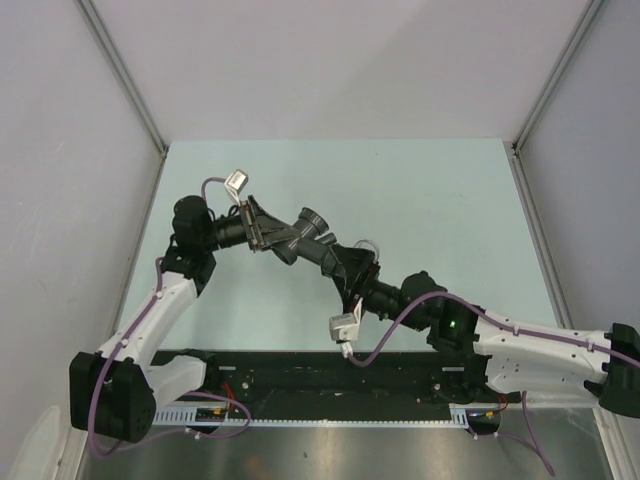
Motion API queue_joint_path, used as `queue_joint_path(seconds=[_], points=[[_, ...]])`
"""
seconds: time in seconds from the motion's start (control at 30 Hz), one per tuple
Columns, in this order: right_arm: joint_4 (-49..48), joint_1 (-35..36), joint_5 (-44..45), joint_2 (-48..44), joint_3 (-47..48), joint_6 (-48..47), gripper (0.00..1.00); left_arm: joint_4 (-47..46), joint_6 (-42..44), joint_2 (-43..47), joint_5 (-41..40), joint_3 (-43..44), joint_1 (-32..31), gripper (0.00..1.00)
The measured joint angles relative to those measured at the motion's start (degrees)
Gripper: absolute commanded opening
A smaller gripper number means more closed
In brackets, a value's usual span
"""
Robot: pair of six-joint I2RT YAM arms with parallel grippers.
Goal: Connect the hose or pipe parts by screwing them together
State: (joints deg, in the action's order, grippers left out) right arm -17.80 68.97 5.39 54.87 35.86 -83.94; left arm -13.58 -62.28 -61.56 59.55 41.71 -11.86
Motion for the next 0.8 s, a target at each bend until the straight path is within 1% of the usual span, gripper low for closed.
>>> queue_joint_path(seconds=[0.1, 0.2, 0.3, 0.4, 0.5, 0.67, 0.73, 0.8], points=[[-1.46, -3.32, -3.54, 0.76, 0.20, 9.22, 0.00, -1.64, 3.08, 1.84, -3.39, -1.27, -0.13, 0.00], [-3.48, -6.75, -6.91, 2.19, 0.28, 21.86, 0.00, -3.28, 7.91, 5.31, -7.96, -3.82, -0.61, 0.00], [-3.98, -9.99, -11.15, 2.56, 0.31, 33.51, 0.00, -7.56, 13.00, 8.59, -11.45, -7.30, -1.88, 0.00], [-4.57, -14.82, -18.16, 2.54, 0.28, 45.81, 0.00, -13.44, 17.40, 10.08, -13.42, -9.92, -3.39, 0.00], [-6.34, -21.49, -28.30, 2.75, 0.28, 59.60, 0.00, -20.22, 21.92, 10.40, -14.49, -11.91, -5.27, 0.00], [-14.03, -30.91, -43.82, 6.23, 0.28, 80.35, 0.00, -32.46, 27.19, 9.84, -15.72, -15.02, -7.78, 0.00], [-17.42, -33.79, -49.00, 8.13, 0.28, 87.45, 0.00, -35.95, 29.00, 9.55, -15.91, -16.33, -8.44, 0.00], [-19.10, -35.43, -52.02, 9.03, 0.31, 92.32, 0.00, -38.51, 30.80, 9.09, -15.69, -17.14, -9.05, 0.01]])
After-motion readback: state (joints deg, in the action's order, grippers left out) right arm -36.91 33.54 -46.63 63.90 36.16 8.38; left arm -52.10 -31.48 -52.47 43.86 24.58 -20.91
